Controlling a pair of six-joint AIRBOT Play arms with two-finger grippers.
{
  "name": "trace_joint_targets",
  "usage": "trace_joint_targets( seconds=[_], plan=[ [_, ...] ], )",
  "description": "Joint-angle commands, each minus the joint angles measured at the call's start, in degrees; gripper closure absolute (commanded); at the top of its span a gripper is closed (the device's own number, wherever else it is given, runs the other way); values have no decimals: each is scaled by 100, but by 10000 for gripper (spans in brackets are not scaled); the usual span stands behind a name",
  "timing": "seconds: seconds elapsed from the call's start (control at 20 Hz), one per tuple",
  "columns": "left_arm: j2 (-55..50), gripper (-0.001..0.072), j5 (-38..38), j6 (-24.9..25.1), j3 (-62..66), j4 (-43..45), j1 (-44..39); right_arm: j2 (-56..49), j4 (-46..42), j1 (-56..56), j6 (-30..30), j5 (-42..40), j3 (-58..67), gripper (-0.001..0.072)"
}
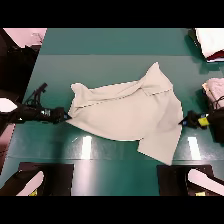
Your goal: Fold the shirts.
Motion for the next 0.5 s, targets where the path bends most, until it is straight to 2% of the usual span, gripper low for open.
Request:
trace_joint_targets(
  seconds=[0.0,0.15,0.25,0.35,0.45],
  plan=[
    [7,682,15,0,1058,-162,4,542,876,234,2,-273,1064,693],
    [7,681,232,15,3174,-118,4,1106,1246,232,13,-970,2780,693],
    [7,682,516,273,4631,-118,4,1403,1244,232,11,-1613,3906,693],
    [7,681,728,568,5936,-118,4,1663,1115,232,7,-2277,4848,693],
    [7,681,844,605,7020,-107,4,1858,841,229,4,-2612,5650,693]
  ],
)
